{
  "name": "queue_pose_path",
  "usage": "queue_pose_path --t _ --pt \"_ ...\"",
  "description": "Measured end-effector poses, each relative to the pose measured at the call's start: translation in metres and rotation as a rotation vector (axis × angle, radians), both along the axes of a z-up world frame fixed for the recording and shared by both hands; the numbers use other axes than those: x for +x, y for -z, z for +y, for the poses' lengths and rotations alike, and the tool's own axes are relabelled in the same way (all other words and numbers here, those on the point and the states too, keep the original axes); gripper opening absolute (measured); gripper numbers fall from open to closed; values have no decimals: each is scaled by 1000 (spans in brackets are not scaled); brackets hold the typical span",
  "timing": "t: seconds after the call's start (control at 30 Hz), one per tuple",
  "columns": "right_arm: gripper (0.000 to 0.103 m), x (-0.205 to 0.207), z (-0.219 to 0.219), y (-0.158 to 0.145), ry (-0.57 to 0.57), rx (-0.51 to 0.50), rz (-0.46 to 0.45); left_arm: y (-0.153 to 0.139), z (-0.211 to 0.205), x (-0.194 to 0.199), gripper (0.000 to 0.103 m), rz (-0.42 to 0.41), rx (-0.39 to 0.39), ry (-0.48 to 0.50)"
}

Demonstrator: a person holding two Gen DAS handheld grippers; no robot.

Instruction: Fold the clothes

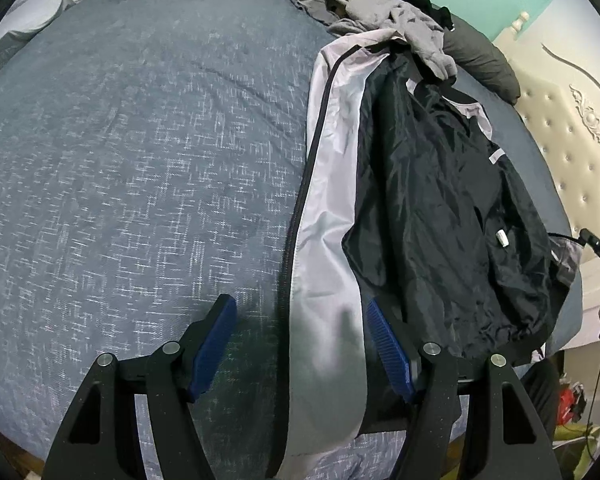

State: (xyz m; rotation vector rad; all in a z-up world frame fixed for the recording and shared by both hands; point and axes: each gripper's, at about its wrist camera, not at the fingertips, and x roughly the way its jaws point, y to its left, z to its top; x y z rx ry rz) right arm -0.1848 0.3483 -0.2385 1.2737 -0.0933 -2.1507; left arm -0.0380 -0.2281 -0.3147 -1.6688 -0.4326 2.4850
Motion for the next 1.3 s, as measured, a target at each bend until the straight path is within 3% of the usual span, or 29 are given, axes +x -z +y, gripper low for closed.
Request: queue_pose_path --t 0.13,0.27,0.33,0.5,0.53,0.57,0.63,0.7,0.83,0.97,1.1,1.17,1.27,1.3 --pt "0 18 -42 -22 -91 -95 13 -4 -6 3 72 9 4 -15" --pt "0 39 -103 -22 -218 -70 33 -11 -5 7 72 25 10 -14" --pt "0 40 -114 -17 -227 -48 43 -14 -6 10 72 33 7 -11" --pt "5 7 -60 17 -53 78 10 -15 -14 14 72 36 -1 -15" --pt "15 -1 -42 25 -7 105 -3 -14 -16 13 72 35 -3 -16" --pt "31 -8 -19 37 50 134 -26 -13 -17 12 72 31 -5 -17" --pt "39 -17 18 55 125 162 -76 -10 -18 11 72 23 -9 -19" --pt "41 -24 52 74 188 192 -121 -5 -16 9 72 14 -9 -18" --pt "51 -29 81 107 219 247 -191 3 -11 5 72 -4 -9 -10" --pt "59 -29 82 133 177 262 -248 6 -5 2 72 -15 -16 3" --pt "58 -24 73 151 111 301 -267 8 0 -1 72 -23 -22 13" --pt "32 -21 69 151 91 312 -253 7 0 -2 72 -21 -24 14" --pt "12 -14 63 135 66 293 -190 5 1 -3 72 -19 -23 13" --pt "11 -13 61 126 67 290 -163 5 0 -3 72 -17 -21 12"
